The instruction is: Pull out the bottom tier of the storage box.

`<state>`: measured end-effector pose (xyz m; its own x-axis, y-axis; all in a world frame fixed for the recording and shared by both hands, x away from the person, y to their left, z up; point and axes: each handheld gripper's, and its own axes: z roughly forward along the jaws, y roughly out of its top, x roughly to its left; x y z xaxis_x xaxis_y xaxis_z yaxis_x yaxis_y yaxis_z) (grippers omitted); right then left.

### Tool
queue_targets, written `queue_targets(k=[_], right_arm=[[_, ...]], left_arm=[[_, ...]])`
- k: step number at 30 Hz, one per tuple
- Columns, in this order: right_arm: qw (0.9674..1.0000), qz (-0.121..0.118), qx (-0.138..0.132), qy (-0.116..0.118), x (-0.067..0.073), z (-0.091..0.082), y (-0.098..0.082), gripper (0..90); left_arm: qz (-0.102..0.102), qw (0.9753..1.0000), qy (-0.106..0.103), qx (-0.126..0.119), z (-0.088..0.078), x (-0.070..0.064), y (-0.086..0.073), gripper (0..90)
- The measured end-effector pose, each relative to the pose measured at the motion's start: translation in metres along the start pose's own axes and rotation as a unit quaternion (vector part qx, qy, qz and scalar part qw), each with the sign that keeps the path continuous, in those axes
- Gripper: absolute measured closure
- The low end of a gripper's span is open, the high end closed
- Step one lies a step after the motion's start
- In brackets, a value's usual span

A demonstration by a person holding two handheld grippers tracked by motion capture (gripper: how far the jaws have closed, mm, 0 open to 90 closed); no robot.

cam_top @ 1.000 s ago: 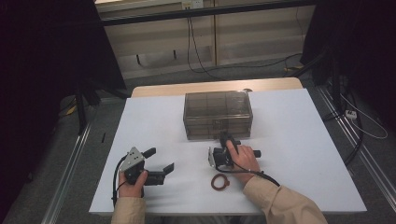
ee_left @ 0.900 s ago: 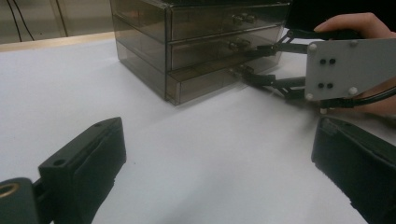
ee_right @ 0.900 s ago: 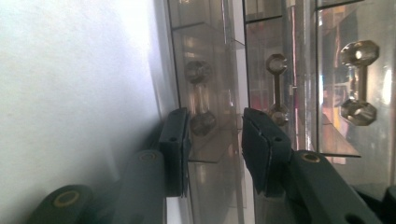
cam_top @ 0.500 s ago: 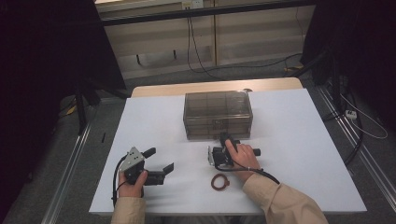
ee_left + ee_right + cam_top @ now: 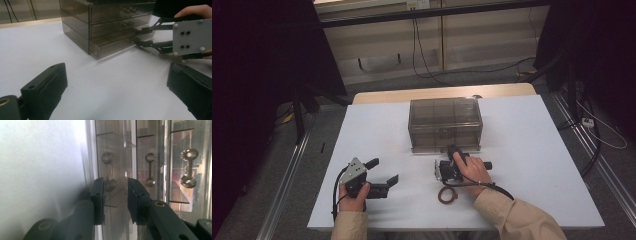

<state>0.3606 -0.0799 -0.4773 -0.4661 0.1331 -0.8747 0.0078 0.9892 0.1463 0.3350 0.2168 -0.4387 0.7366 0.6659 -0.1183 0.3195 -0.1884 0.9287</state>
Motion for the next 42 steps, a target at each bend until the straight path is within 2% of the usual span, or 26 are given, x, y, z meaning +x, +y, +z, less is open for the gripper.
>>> queue_targets(k=[18, 42], right_arm=[[0.9999, 0.005, -0.009, 0.009, 0.001, -0.014, 0.002, 69.2], [0.9997, 0.002, -0.023, 0.009, 0.006, -0.024, -0.003, 69.2]], left_arm=[[0.0, 1.0, 0.0, 0.001, 0.0, 0.0, 0.0, 3.1], [0.001, 1.0, -0.001, 0.002, 0.0, -0.001, 0.0, 3.1]])
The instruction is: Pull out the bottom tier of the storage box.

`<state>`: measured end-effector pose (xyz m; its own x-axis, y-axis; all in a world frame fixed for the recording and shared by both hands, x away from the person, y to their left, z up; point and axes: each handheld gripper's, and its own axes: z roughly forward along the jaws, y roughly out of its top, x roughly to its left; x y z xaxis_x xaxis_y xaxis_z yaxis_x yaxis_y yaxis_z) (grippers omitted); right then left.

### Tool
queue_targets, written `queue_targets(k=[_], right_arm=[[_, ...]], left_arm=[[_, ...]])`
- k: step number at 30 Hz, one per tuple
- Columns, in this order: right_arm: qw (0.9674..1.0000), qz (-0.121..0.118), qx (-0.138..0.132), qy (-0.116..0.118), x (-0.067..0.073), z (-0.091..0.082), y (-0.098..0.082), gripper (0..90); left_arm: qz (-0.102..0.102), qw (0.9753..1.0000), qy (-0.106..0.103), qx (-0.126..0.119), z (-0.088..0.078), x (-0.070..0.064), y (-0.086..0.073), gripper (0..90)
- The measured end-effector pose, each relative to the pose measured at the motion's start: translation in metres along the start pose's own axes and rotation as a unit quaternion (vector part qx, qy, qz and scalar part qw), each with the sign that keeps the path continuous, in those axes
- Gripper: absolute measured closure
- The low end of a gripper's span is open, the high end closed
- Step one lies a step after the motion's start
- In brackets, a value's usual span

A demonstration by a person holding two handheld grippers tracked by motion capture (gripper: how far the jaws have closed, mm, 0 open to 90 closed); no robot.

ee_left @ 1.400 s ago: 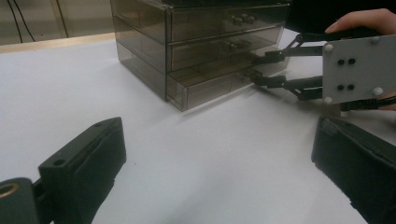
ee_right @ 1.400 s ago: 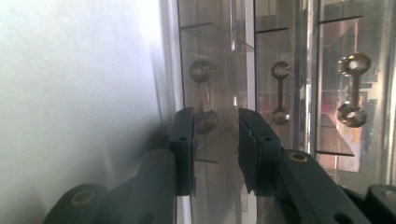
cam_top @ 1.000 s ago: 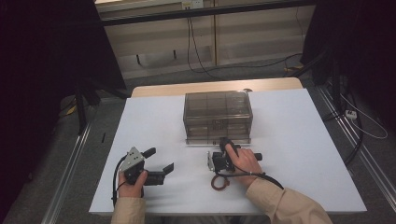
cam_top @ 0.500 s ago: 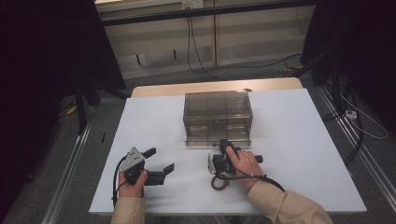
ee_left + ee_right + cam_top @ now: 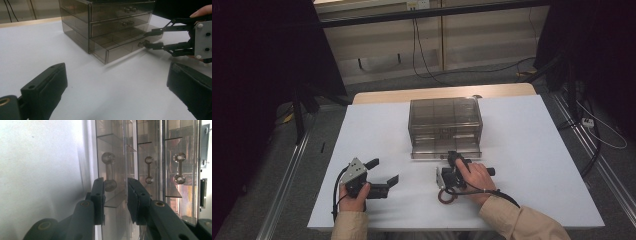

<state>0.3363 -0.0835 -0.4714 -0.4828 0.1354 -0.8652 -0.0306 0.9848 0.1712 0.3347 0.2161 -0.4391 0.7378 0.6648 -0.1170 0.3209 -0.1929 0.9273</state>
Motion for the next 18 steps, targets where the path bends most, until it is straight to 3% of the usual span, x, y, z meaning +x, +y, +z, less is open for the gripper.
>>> queue_targets(k=[18], right_arm=[[0.9999, -0.008, -0.012, 0.0, 0.0041, -0.0079, -0.0029, 69.2]], left_arm=[[-0.001, 1.0, 0.001, 0.001, 0.0, 0.0001, -0.0001, 3.1]])
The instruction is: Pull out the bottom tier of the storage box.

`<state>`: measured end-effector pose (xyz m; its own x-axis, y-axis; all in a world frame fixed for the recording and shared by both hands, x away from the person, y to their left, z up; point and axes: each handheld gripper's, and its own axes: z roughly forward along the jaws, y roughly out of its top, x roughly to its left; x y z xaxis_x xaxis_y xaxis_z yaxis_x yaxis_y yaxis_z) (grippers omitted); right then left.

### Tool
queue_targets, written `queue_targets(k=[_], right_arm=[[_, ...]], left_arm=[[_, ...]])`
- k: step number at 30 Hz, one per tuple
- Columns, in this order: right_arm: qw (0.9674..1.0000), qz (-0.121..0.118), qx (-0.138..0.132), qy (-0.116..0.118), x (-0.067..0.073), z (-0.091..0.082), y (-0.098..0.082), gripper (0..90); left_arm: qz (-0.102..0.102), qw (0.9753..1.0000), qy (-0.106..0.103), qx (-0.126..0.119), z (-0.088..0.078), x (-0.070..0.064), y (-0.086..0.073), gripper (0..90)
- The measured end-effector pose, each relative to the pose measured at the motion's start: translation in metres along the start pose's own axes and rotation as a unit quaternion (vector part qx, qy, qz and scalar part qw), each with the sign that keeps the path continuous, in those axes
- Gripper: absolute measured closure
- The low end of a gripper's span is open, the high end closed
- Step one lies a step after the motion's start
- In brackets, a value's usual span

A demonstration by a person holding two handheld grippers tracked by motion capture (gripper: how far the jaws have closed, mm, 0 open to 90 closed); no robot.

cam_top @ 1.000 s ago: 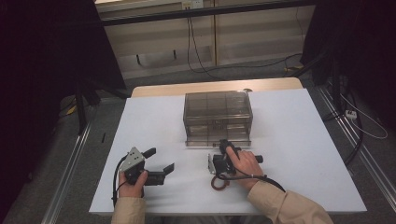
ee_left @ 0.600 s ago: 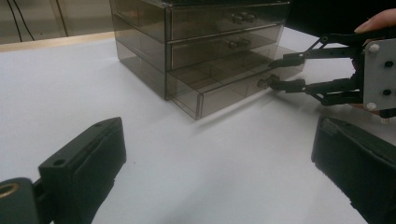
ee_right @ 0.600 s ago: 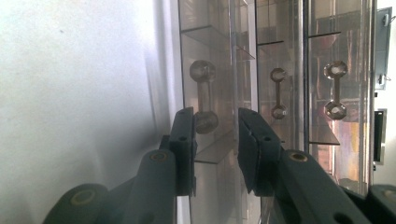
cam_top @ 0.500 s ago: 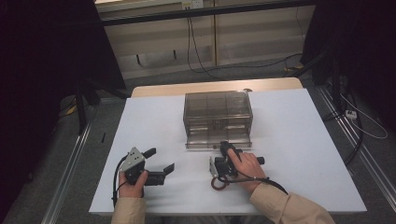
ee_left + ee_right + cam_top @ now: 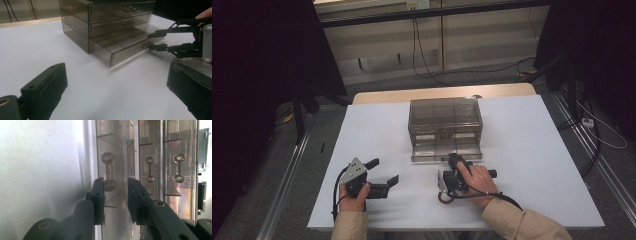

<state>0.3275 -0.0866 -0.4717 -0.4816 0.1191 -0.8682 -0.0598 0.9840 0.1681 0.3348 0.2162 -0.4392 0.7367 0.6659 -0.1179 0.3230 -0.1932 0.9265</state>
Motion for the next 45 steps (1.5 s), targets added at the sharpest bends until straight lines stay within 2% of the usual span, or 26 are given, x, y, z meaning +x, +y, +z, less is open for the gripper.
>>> queue_targets(k=[14, 20, 26, 37, 40, 42, 45], right_arm=[[1.0, 0.003, -0.004, 0.004, 0.0028, -0.0055, 0.0011, 69.0], [0.9999, -0.008, -0.009, 0.003, 0.0029, -0.0059, 0.0, 68.5], [1.0, 0.002, -0.002, 0.007, 0.0035, -0.0067, -0.0008, 60.0], [0.9998, 0.011, -0.008, 0.013, 0.0016, -0.0096, -0.002, 58.0], [0.9998, 0.013, -0.009, 0.014, 0.0006, -0.0088, -0.0016, 59.5], [0.9998, 0.012, -0.007, 0.014, 0.0011, -0.0073, -0.0011, 65.7], [0.9997, 0.016, -0.005, 0.017, 0.0007, -0.0035, -0.0014, 62.8]], left_arm=[[0.001, 1.0, 0.0, 0.0, 0.0002, -0.0003, -0.0002, 3.1], [0.001, 1.0, 0.0, 0.0, 0.0003, -0.0004, -0.0002, 3.1], [0.001, 1.0, 0.0, 0.002, 0.0006, -0.0007, -0.0003, 3.1], [0.003, 1.0, -0.001, 0.004, 0.0009, -0.0008, -0.0005, 3.1], [0.003, 1.0, -0.002, 0.004, 0.0014, -0.0009, -0.0006, 3.1], [0.003, 1.0, -0.002, 0.005, 0.0014, -0.0011, -0.0006, 3.1], [0.002, 1.0, -0.001, 0.004, 0.0007, -0.0006, -0.0005, 3.1]])
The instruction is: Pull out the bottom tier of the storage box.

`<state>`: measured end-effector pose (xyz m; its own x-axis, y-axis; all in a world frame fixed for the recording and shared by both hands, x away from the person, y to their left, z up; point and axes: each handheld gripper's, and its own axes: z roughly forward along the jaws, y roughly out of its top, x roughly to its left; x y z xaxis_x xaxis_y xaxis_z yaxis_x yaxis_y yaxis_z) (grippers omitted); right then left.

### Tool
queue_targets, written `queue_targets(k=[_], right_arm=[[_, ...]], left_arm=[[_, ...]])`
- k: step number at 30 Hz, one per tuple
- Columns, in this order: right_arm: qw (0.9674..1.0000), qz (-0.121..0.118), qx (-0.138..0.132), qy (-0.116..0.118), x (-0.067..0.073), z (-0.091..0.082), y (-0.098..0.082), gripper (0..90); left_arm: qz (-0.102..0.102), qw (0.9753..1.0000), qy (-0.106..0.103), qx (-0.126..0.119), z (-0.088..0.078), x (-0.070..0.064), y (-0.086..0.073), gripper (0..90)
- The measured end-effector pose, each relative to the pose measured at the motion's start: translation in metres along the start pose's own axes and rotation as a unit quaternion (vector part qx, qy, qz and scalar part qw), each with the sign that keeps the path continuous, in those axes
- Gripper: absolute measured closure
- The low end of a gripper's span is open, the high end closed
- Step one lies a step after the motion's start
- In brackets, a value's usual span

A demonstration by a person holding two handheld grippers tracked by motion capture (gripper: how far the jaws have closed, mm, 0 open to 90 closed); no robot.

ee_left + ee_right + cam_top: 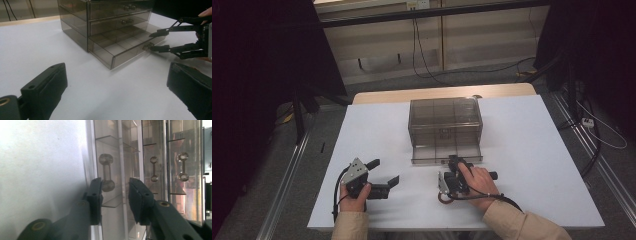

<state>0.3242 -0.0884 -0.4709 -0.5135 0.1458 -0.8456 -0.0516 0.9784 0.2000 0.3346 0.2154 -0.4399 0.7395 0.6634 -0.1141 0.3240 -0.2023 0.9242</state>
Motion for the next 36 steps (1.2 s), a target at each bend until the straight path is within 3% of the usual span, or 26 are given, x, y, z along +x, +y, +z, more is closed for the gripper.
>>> queue_targets(k=[6, 13, 20, 28, 34, 36], right_arm=[[0.9999, 0.013, -0.009, 0.003, -0.002, -0.004, 0.0, 57.6], [0.9997, 0.009, -0.021, -0.005, -0.005, -0.01, -0.001, 57.6], [0.9991, 0.031, -0.026, -0.009, -0.008, -0.018, -0.004, 56.3], [0.9954, 0.087, -0.038, -0.015, -0.011, -0.025, -0.013, 51.5], [0.9889, 0.14, -0.039, -0.031, -0.009, -0.029, -0.02, 48.5], [0.9878, 0.147, -0.037, -0.037, -0.01, -0.031, -0.023, 48.3]], left_arm=[[0.0, 1.0, 0.0, 0.001, 0.001, 0.0, -0.001, 3.1], [0.0, 1.0, 0.0, 0.003, 0.001, 0.0, -0.001, 3.1], [0.0, 1.0, 0.001, 0.003, 0.001, -0.001, -0.001, 3.1], [0.0, 1.0, 0.0, 0.002, 0.001, -0.001, -0.001, 3.1], [0.0, 1.0, 0.0, 0.003, 0.001, -0.001, -0.001, 3.1], [0.001, 1.0, 0.0, 0.004, 0.001, -0.001, -0.001, 3.1]])
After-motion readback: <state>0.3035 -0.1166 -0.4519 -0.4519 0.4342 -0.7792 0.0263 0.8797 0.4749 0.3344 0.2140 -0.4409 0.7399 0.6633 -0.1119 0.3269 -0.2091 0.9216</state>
